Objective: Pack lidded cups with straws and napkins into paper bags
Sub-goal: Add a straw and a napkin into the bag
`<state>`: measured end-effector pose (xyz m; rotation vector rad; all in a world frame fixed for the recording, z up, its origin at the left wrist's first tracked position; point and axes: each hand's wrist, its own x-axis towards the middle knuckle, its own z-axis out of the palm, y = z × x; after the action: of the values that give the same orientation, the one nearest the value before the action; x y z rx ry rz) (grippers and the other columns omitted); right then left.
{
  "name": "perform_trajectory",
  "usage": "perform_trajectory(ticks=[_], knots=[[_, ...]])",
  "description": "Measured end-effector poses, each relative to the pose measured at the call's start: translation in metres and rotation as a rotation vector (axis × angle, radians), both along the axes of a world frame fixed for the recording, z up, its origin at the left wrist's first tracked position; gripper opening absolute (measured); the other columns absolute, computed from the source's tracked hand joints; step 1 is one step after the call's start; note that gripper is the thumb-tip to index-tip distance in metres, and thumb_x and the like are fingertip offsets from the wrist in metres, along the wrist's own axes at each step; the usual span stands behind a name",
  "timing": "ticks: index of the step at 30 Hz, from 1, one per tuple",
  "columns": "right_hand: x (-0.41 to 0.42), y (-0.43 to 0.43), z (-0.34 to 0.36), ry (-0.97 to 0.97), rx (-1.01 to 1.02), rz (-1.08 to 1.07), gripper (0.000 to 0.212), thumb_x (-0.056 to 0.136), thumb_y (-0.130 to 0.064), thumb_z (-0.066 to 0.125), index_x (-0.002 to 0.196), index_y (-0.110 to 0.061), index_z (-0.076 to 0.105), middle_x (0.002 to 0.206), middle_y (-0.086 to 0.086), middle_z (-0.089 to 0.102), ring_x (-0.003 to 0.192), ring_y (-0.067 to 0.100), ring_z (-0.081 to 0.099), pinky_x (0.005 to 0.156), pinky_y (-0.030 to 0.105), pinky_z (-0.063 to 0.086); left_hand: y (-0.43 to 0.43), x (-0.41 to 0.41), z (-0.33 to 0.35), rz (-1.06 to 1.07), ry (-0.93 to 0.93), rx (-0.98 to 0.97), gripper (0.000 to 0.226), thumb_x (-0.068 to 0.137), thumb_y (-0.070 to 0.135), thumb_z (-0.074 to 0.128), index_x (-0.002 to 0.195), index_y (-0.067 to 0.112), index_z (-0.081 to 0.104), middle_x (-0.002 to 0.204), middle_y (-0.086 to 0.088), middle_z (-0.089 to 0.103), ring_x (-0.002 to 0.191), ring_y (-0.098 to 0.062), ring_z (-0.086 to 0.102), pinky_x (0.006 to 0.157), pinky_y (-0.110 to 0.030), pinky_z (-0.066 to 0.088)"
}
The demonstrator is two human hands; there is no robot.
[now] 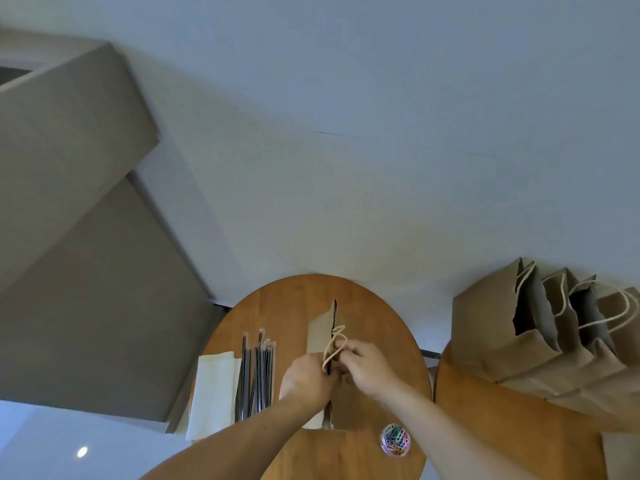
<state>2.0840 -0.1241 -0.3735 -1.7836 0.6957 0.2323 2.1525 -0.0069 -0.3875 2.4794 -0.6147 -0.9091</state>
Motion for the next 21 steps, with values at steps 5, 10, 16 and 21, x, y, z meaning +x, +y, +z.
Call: perform_trajectory(ticks=[5, 10, 16, 21], knots=[[-0.009, -0.034, 0.005, -0.151, -0.712, 0.166, 0.049, 0.086, -0.017, 0.064, 0.133, -0.029, 0.054, 0.136, -0.006, 0.051, 0.114, 0.012, 0.056, 0.09, 0.028, 0.052, 0.0, 0.012, 0.004, -0.026, -0.06, 0.057, 0.041, 0.097, 0.038, 0.049, 0.057, 0.028, 0.046, 0.058, 0.009, 0.05, 0.052, -0.007, 0.048, 0.045, -0.021, 0.037], [-0.005, -0.057, 0.005, -0.195, -0.98, 0.472, 0.032, 0.092, -0.021, 0.06, 0.123, -0.023, 0.064, 0.128, -0.001, 0.058, 0.105, 0.023, 0.059, 0.08, 0.037, 0.052, -0.005, 0.033, 0.022, -0.298, -0.13, 0.124, 0.031, 0.1, 0.032, 0.043, 0.073, 0.023, 0.054, 0.07, 0.005, 0.053, 0.064, -0.015, 0.053, 0.055, -0.026, 0.04], [0.0, -0.067, 0.008, -0.07, -1.026, 0.457, 0.028, 0.098, -0.045, 0.05, 0.096, -0.024, 0.067, 0.084, -0.005, 0.06, 0.08, 0.019, 0.06, 0.059, 0.031, 0.04, -0.015, 0.048, 0.035, -0.207, -0.164, 0.068, 0.024, 0.094, 0.035, 0.058, 0.073, 0.026, 0.065, 0.057, 0.01, 0.05, 0.052, -0.004, 0.047, 0.045, -0.019, 0.031], [-0.004, -0.067, 0.0, -0.062, -0.956, 0.378, 0.026, 0.096, -0.046, 0.054, 0.097, -0.025, 0.069, 0.082, -0.007, 0.06, 0.079, 0.017, 0.061, 0.057, 0.028, 0.035, -0.015, 0.04, 0.031, -0.035, -0.183, -0.006, 0.041, 0.089, 0.037, 0.066, 0.052, 0.038, 0.047, 0.05, 0.013, 0.049, 0.05, -0.006, 0.05, 0.044, -0.023, 0.033]])
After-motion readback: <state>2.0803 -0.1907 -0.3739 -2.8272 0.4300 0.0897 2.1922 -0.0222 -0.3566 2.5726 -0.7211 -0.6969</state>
